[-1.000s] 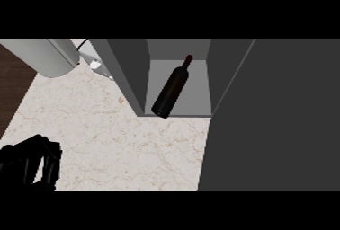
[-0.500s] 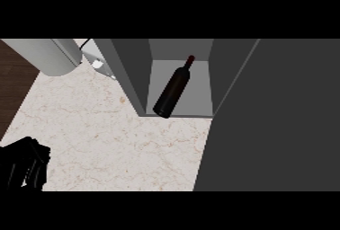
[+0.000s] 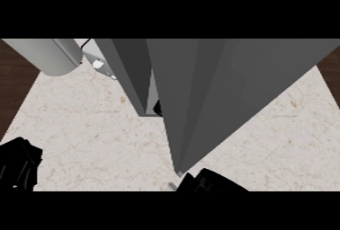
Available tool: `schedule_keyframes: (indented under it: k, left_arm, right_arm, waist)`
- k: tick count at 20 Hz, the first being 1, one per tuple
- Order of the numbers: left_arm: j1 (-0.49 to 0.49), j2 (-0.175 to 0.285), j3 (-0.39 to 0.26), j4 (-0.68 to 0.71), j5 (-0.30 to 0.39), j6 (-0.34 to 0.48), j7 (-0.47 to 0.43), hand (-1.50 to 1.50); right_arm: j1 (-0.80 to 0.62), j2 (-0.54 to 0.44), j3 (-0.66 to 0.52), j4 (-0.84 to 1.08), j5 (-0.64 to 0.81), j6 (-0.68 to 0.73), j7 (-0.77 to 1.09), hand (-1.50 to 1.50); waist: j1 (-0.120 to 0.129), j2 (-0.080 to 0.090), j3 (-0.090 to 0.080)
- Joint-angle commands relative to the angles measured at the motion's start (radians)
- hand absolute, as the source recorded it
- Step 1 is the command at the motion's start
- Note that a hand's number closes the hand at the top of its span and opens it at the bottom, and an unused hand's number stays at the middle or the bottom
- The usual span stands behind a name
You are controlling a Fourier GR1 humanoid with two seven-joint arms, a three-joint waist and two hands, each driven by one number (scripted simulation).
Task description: Pick up the wine, place it into the cabinet and close the cabinet
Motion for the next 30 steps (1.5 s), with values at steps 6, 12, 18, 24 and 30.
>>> schedule_keyframes:
  k: [6, 12, 18, 24, 30]
  left_arm:
    - [0.055, -0.006, 0.055, -0.032, 0.02, -0.058, 0.009, 1.5]
    - [0.056, -0.004, 0.105, -0.003, 0.031, -0.104, 0.024, 1.5]
    - [-0.016, -0.017, 0.122, 0.004, 0.022, -0.096, 0.063, 1.5]
    - [-0.003, -0.046, 0.118, -0.02, 0.004, -0.11, 0.092, 1.5]
    - [0.035, -0.083, 0.117, -0.012, -0.04, -0.144, 0.057, 1.5]
  right_arm:
    - [-0.476, 0.023, 0.003, 0.347, -0.151, -0.328, -0.063, 1.5]
    - [-0.625, 0.023, -0.08, 0.523, -0.28, -0.362, -0.143, 1.5]
    - [-0.637, 0.023, -0.109, 0.694, -0.345, -0.356, -0.252, 1.5]
    - [-0.581, 0.023, -0.199, 0.824, -0.328, -0.223, -0.326, 1.5]
    - [-0.598, -0.026, -0.279, 0.912, -0.344, -0.143, -0.321, 1.5]
  waist:
    - [0.002, -0.001, 0.001]
    - [-0.004, -0.001, 0.001]
    - [-0.01, 0.0, 0.001]
    - [-0.015, 0.001, 0.002]
    - [-0.014, 0.0, 0.002]
